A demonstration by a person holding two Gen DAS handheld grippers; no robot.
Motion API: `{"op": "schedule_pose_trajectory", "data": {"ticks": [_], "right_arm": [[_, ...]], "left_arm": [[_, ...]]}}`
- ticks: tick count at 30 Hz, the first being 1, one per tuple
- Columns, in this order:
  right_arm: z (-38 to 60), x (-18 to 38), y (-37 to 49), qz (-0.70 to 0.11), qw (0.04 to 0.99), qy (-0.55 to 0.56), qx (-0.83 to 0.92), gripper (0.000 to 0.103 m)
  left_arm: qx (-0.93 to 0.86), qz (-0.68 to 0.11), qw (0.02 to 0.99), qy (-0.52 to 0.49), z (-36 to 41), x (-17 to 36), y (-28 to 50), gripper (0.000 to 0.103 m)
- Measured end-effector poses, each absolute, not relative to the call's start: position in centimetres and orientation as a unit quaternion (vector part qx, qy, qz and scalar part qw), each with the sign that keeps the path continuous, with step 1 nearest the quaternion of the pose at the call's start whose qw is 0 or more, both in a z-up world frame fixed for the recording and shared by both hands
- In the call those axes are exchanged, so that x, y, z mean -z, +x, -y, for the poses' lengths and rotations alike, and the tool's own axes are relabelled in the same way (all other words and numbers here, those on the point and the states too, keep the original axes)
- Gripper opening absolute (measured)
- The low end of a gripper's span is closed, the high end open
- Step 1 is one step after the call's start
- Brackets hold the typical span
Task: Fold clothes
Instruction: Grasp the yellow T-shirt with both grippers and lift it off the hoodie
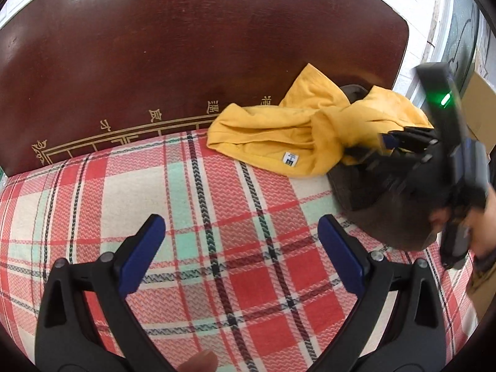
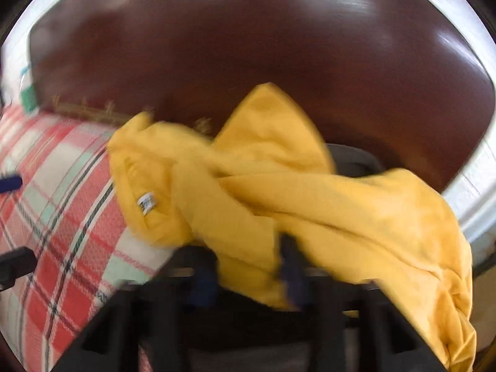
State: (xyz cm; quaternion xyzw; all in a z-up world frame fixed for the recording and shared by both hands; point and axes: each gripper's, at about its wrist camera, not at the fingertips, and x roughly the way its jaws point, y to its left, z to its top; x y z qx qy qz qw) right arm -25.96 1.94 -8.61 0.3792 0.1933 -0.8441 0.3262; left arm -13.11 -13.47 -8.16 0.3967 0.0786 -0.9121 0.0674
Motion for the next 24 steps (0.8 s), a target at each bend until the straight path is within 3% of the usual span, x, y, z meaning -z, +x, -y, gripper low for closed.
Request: {"op": "schedule_pose_trajectory", "data": {"ticks": [1,6,14,24], "right_arm": [[-3.0,7.8,-26.4,-0.164,0.331,0.386,0.845,0.015],[-8.2,2.2,-24.6,-0.076,0.366,0.359,0.855,0.013],[-14.4,-9.5,-18.6,-0.009,0.421,0.261,0.869,0.013],[-17.0,-17.6,-11.3,0.046,0.492,0.199,0.846,0.012]], "left_arm": [[0.913,-0.079,0.065,0.395,13.6,8.2,-13.1,0.099],[0.92,-0.066,0.053,0.382,13.2,7.6,-13.0,0.099],[0.937,-0.044,0.003,0.346,10.3,5.7,-11.0,0.099],[0.963,-0.046,-0.026,0.263,11.2,-0.7,-5.5,0.099]]}}
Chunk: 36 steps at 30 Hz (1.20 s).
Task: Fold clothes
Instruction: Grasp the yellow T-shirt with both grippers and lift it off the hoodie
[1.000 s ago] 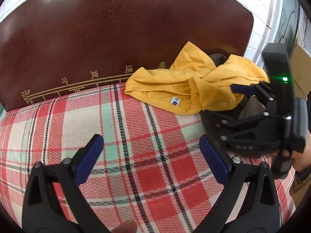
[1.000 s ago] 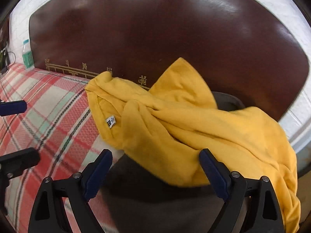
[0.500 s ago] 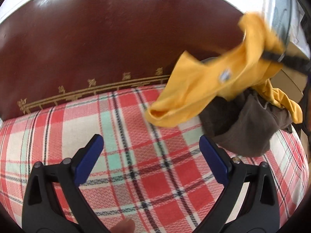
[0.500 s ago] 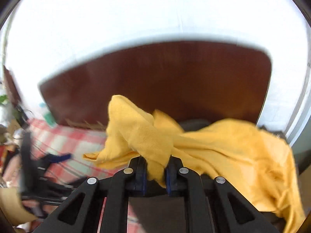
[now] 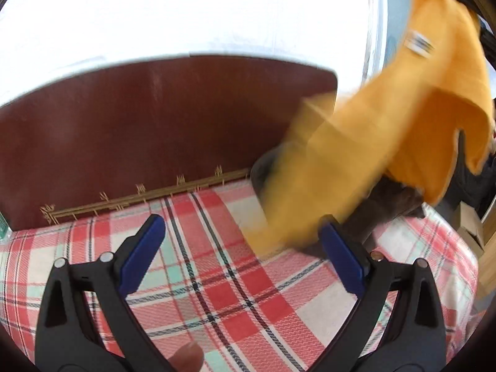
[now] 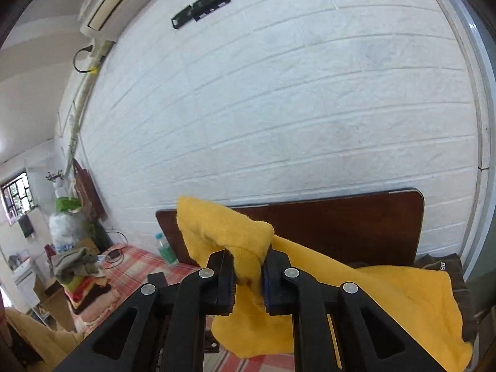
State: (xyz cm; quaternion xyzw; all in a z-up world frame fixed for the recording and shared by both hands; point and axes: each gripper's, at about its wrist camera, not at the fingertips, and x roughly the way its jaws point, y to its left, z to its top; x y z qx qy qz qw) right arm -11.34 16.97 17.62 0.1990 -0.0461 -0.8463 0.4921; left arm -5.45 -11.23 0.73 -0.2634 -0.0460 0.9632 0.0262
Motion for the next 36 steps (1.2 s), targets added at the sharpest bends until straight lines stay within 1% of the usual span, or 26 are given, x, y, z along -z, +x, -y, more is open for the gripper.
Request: {"op": "schedule_pose_trajectory", "data": {"ticks": [3,8,10,11,12,13,15,16,19,22,24,27,31,33,36], "right_arm": [[-16.9,-20.3,-8.5,0.047,0.509,0.179,0.84,0.012],[-16.5,-22.4,-4.8,0.057,0.533,0.177,0.826,0.012],[-16.3,-22.7,-3.5,0.061,0.542,0.176,0.819,0.012],[-16.3,-22.6,-2.7,0.067,0.547,0.177,0.816,0.012],[-16.3,-22.7,-2.1,0.071,0.553,0.181,0.81,0.012],[-16.2,-22.8,-1.3,0.072,0.555,0.181,0.809,0.012],[-15.8,-22.9,0.3,0.07,0.557,0.181,0.807,0.012],[-15.6,-22.9,1.1,0.069,0.559,0.181,0.806,0.012],[-15.3,-23.7,3.7,0.067,0.567,0.172,0.803,0.012],[-15.5,-25.1,6.9,0.067,0.582,0.151,0.796,0.012],[-15.8,-26.5,9.4,0.062,0.594,0.126,0.792,0.012],[-16.4,-28.5,13.1,0.058,0.61,0.093,0.785,0.012],[-17.4,-29.9,16.8,0.062,0.633,0.061,0.77,0.012],[-17.7,-29.9,18.0,0.066,0.646,0.054,0.759,0.013],[-17.3,-29.0,17.9,0.083,0.665,0.063,0.739,0.013]], "left_arm": [[-0.964,0.057,0.066,-0.251,11.3,-1.9,-3.7,0.099],[-0.952,0.064,0.152,-0.258,10.1,-1.5,0.5,0.099],[-0.949,0.074,0.169,-0.257,10.2,-1.2,1.7,0.095],[-0.945,0.08,0.18,-0.262,10.3,-1.1,2.2,0.083],[-0.939,0.086,0.195,-0.271,10.3,-1.1,2.6,0.064],[-0.932,0.093,0.209,-0.279,10.4,-1.0,3.1,0.055],[-0.919,0.105,0.238,-0.296,10.5,-0.9,4.0,0.016],[-0.916,0.102,0.245,-0.299,10.6,-1.0,4.7,0.012],[-0.923,0.094,0.246,-0.282,11.3,-2.2,6.9,0.009],[-0.929,0.112,0.246,-0.253,13.7,-4.8,10.0,0.008],[-0.942,0.107,0.229,-0.22,15.3,-7.1,12.9,0.008],[-0.966,0.09,0.178,-0.165,18.4,-11.8,17.9,0.007],[-0.99,0.067,0.095,-0.081,22.7,-18.3,25.7,0.007],[-0.995,0.056,0.055,-0.064,24.2,-20.9,29.3,0.007],[-0.997,0.024,-0.004,-0.07,24.6,-22.4,31.3,0.008]]}}
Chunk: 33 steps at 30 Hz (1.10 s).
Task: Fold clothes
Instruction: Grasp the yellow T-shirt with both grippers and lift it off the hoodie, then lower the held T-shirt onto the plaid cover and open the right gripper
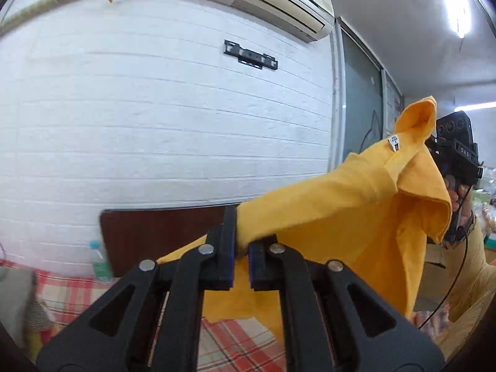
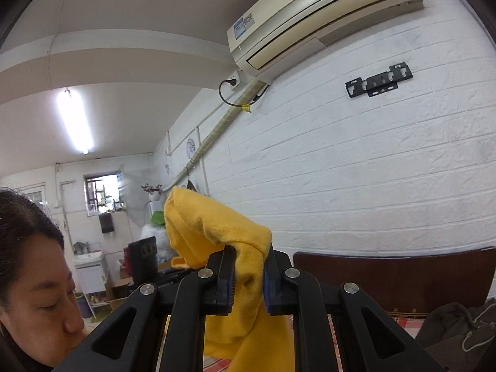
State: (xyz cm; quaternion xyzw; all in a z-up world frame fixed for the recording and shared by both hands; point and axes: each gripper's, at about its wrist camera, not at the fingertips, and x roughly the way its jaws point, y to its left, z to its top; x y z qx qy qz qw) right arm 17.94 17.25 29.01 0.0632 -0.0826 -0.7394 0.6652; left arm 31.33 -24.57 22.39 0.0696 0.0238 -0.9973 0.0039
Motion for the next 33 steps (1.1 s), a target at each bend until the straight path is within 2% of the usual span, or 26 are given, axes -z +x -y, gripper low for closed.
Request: {"op": "schedule_pose_trajectory", "data": {"ticks": [2,6,10,15,17,18,20,23,27,30,32,33], "right_arm": [[-15.6,-27.7,15.9,0.094,0.668,0.087,0.733,0.014],[-10.2,-22.2,9.3,0.104,0.66,0.183,0.721,0.02],[-3.7,-12.4,1.9,0.082,0.593,0.319,0.735,0.023],[1.2,1.2,-4.0,0.038,0.483,0.471,0.737,0.025],[1.2,5.0,-4.5,-0.003,0.435,0.495,0.752,0.036],[1.2,6.8,-4.6,-0.024,0.411,0.505,0.759,0.051],[0.9,8.1,-3.9,-0.064,0.389,0.5,0.771,0.055],[1.0,7.1,-1.5,-0.105,0.413,0.463,0.777,0.06],[3.5,6.1,3.2,-0.192,0.486,0.397,0.754,0.084],[6.8,8.0,5.4,-0.274,0.493,0.378,0.734,0.083],[8.3,10.2,5.4,-0.308,0.483,0.384,0.725,0.078],[8.6,10.9,5.1,-0.317,0.474,0.39,0.723,0.063]], "left_arm": [[0.996,-0.003,0.041,0.084,24.7,-22.4,31.2,0.008],[0.981,-0.003,0.092,0.173,26.5,-17.4,24.3,0.008],[0.95,-0.017,0.139,0.279,29.4,-10.0,15.9,0.008],[0.901,-0.043,0.145,0.406,32.1,1.4,7.3,0.008],[0.884,-0.049,0.144,0.443,32.6,5.3,5.1,0.008],[0.874,-0.053,0.143,0.461,32.9,7.3,4.1,0.008],[0.87,-0.054,0.138,0.47,33.1,8.2,3.9,0.008],[0.87,-0.055,0.13,0.472,33.1,8.2,4.5,0.008],[0.868,-0.043,0.115,0.481,33.3,8.7,4.3,0.008],[0.863,-0.019,0.115,0.491,33.0,9.4,3.8,0.009],[0.861,-0.017,0.114,0.495,33.0,9.7,3.4,0.009],[0.861,-0.018,0.116,0.496,33.1,9.8,3.3,0.009]]}}
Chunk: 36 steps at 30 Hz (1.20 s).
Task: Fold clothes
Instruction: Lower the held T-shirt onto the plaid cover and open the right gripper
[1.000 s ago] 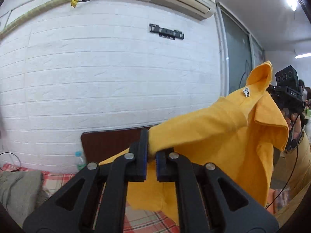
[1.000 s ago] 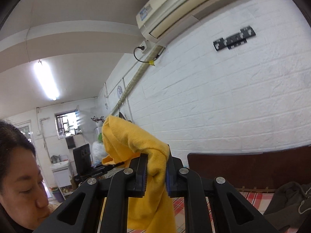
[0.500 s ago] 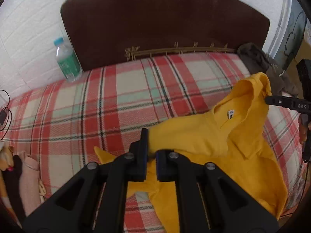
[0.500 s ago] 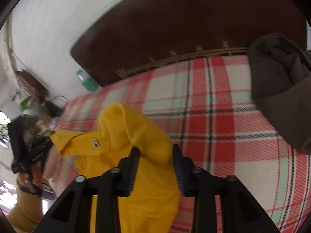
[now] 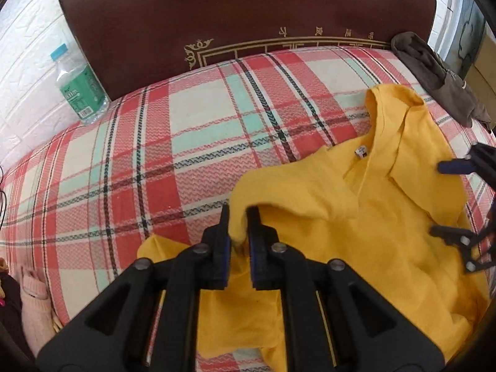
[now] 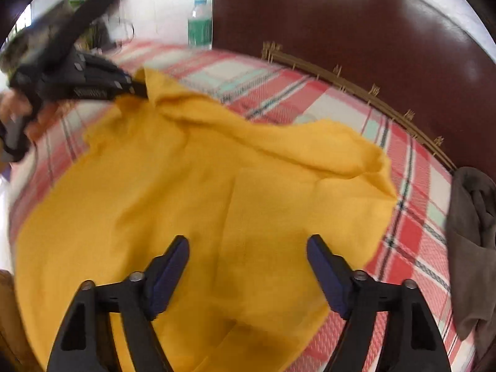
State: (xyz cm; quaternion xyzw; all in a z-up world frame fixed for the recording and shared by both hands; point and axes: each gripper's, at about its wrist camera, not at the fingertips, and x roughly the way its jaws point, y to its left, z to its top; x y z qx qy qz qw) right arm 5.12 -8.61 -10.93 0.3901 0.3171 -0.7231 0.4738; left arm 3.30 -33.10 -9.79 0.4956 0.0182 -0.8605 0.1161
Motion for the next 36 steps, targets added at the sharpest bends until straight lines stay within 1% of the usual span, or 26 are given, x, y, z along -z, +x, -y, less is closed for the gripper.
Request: {"op": "schedule_pose_trajectory", "data": {"ticks": [1,2,3,4,5,6,10,14,17,19,21,23,25,26,27,28,29,30,31,32,33,36], "right_arm": [[8.4,10.8,4.5,-0.305,0.473,0.397,0.725,0.056],[8.2,10.7,3.9,-0.292,0.473,0.405,0.726,0.053],[8.0,10.6,3.3,-0.28,0.472,0.412,0.727,0.033],[7.7,10.4,2.6,-0.266,0.471,0.419,0.729,0.017],[6.6,9.7,1.5,-0.238,0.468,0.424,0.738,0.009],[5.6,8.9,0.4,-0.21,0.465,0.428,0.746,0.005],[1.4,6.0,-4.0,-0.099,0.445,0.442,0.772,0.005],[-4.7,3.3,-8.3,-0.034,0.374,0.43,0.821,0.005],[-5.8,2.9,-9.5,-0.057,0.322,0.445,0.833,0.015],[-4.4,3.1,-8.5,-0.052,0.37,0.455,0.808,0.041],[-1.7,3.4,-5.7,-0.079,0.425,0.442,0.786,0.054],[1.3,4.2,-2.7,-0.117,0.473,0.434,0.758,0.057],[4.3,5.8,0.3,-0.17,0.503,0.428,0.732,0.065],[5.7,6.8,1.8,-0.202,0.511,0.424,0.72,0.065],[7.1,7.7,3.2,-0.234,0.517,0.419,0.709,0.064],[8.0,8.7,4.0,-0.27,0.509,0.41,0.707,0.059],[8.3,9.4,4.4,-0.29,0.5,0.408,0.707,0.051],[8.0,9.2,4.0,-0.282,0.495,0.406,0.714,0.033],[7.7,9.0,3.6,-0.274,0.491,0.403,0.722,0.01],[7.4,8.7,3.2,-0.266,0.486,0.401,0.73,0.007],[6.3,8.0,2.3,-0.248,0.476,0.401,0.743,0.007],[2.9,5.9,-0.5,-0.202,0.439,0.399,0.78,0.005]], "left_arm": [[0.86,-0.022,0.115,0.497,33.2,9.9,3.2,0.009],[0.86,-0.029,0.114,0.497,33.5,9.9,3.0,0.009],[0.86,-0.038,0.113,0.497,33.9,9.9,2.9,0.009],[0.859,-0.047,0.113,0.497,34.2,9.9,2.7,0.009],[0.858,-0.056,0.114,0.498,34.7,9.9,2.4,0.009],[0.858,-0.068,0.114,0.497,35.2,9.8,2.2,0.009],[0.861,-0.104,0.118,0.484,36.8,9.0,1.6,0.009],[0.862,-0.126,0.113,0.478,37.6,8.7,1.3,0.009],[0.859,-0.115,0.107,0.487,37.6,9.3,1.0,0.009],[0.857,-0.112,0.098,0.493,37.4,9.8,0.8,0.009],[0.856,-0.108,0.093,0.497,37.2,10.2,0.7,0.011],[0.854,-0.103,0.089,0.501,36.9,10.6,0.5,0.012],[0.853,-0.096,0.086,0.506,36.7,10.8,0.4,0.016],[0.851,-0.091,0.086,0.509,36.6,10.9,0.3,0.018],[0.85,-0.085,0.086,0.513,36.4,11.1,0.1,0.018],[0.849,-0.081,0.086,0.515,36.4,11.2,0.0,0.018],[0.848,-0.078,0.086,0.517,36.4,11.3,-0.1,0.018],[0.847,-0.076,0.086,0.519,36.4,11.5,-0.3,0.018],[0.847,-0.075,0.087,0.519,36.4,11.5,-0.3,0.018],[0.848,-0.076,0.089,0.517,36.5,11.5,-0.4,0.017],[0.848,-0.076,0.09,0.516,36.5,11.5,-0.4,0.015],[0.851,-0.088,0.089,0.51,37.1,11.3,-0.6,0.013]]}}
